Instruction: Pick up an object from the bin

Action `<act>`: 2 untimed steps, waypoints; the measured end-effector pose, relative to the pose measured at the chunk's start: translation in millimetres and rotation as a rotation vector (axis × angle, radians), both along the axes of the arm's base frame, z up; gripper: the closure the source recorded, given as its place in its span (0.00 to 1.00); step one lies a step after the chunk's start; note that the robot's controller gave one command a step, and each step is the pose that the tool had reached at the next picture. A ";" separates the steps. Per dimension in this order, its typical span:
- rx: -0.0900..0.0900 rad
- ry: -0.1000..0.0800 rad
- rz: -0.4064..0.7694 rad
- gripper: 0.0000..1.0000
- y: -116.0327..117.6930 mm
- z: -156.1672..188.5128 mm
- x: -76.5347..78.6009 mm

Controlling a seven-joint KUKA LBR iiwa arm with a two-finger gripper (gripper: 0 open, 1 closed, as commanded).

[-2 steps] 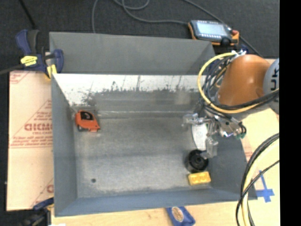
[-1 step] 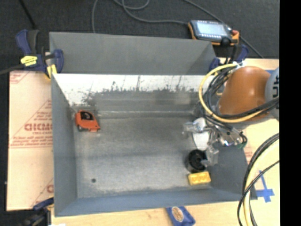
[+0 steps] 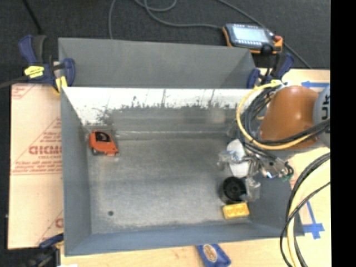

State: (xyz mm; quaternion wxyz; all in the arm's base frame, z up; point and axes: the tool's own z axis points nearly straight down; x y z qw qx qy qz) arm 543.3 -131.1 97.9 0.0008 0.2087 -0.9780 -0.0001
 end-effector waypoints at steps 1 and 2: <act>-0.003 -0.009 -0.022 1.00 3.6 -21.6 -9.0; -0.004 -0.009 -0.021 1.00 3.7 -21.5 -9.0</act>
Offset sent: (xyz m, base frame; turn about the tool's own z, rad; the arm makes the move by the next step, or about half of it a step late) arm 0.0000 0.0000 0.0000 0.0000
